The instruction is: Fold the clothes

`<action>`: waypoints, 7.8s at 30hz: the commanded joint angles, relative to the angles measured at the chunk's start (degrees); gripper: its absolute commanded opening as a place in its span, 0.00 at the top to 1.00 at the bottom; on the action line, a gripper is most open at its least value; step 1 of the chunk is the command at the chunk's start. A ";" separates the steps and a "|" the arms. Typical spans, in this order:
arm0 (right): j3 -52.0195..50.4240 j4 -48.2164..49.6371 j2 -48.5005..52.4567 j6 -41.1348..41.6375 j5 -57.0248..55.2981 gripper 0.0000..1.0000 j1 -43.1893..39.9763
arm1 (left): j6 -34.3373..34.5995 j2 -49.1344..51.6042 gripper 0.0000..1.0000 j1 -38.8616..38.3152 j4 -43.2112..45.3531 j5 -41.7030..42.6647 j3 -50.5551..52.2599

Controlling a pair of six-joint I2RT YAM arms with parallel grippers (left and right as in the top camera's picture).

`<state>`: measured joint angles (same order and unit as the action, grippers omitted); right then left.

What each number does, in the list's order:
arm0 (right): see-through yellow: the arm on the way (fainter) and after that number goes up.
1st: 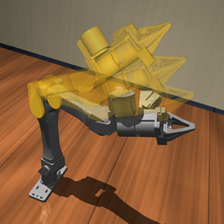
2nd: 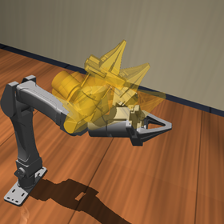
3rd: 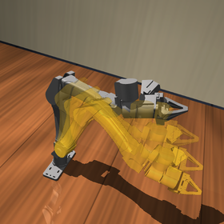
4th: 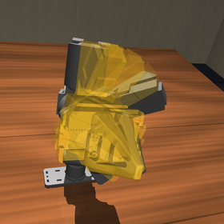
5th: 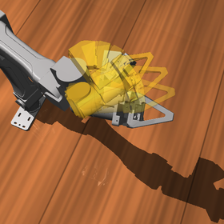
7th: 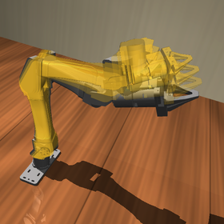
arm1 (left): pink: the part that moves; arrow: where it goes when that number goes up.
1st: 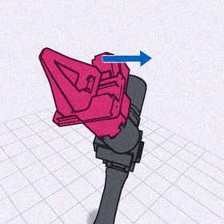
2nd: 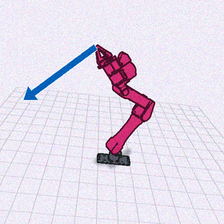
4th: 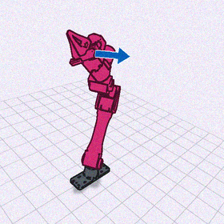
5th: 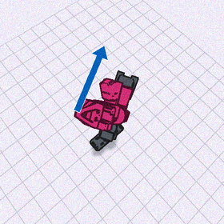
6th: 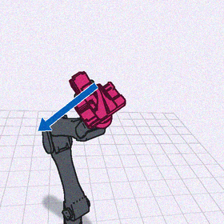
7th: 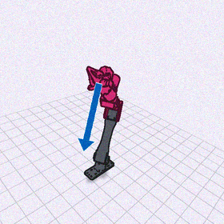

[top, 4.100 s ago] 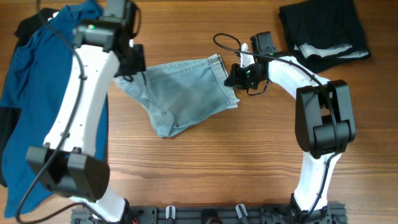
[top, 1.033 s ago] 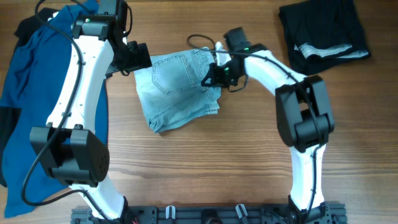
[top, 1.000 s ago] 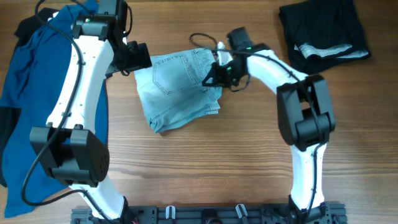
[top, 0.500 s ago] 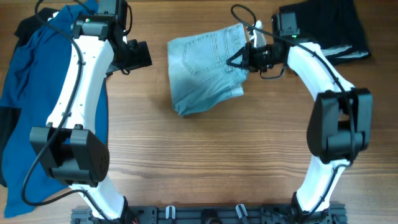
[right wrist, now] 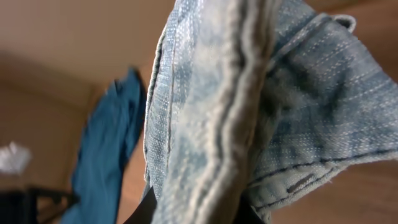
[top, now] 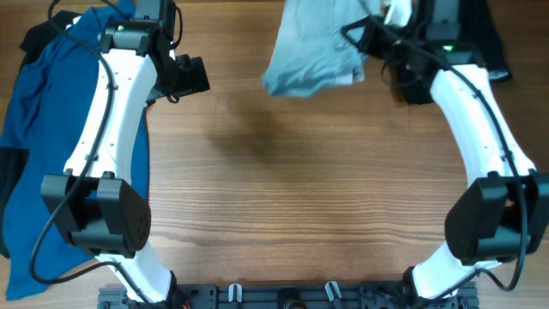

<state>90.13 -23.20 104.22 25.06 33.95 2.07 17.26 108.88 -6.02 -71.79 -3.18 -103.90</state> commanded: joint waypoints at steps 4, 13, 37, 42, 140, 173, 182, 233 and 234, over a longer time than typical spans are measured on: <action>0.79 9.40 -2.89 13.70 -5.88 0.96 -7.72 | -0.48 -0.44 0.00 -0.13 0.42 -0.55 -0.79; 0.79 12.39 -2.86 24.59 -19.93 0.96 -16.26 | -0.48 -0.44 0.00 -0.13 1.09 -0.55 -0.79; 0.39 3.54 8.26 25.59 -33.09 0.22 -19.76 | -0.28 -0.44 0.00 -0.13 4.02 -0.55 -0.79; 0.42 -9.25 3.26 14.99 -32.48 0.13 -21.18 | -0.31 -0.44 0.00 -0.13 4.11 -0.55 -0.79; -89.83 24.68 -104.06 -14.60 -32.09 0.00 1.20 | -0.31 -0.44 0.00 -0.13 7.54 -0.55 -0.79; -89.83 23.45 -103.95 -16.06 -32.02 0.00 1.20 | -0.33 -1.07 0.00 0.13 7.52 -0.98 -0.79; -89.83 23.45 -103.95 -16.04 -32.02 0.00 1.20 | -3.63 -15.37 0.00 0.98 10.91 -1.55 1.03; -89.83 23.43 -103.95 -16.09 -32.02 0.00 1.20 | -9.60 -108.19 0.00 10.05 77.37 9.27 94.68; -89.83 23.43 -103.95 -16.04 -32.02 0.00 1.20 | -9.60 -108.19 0.00 10.05 77.37 9.09 94.79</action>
<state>0.40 0.05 0.78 9.56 2.85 2.96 8.82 1.43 3.73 5.58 7.14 -9.96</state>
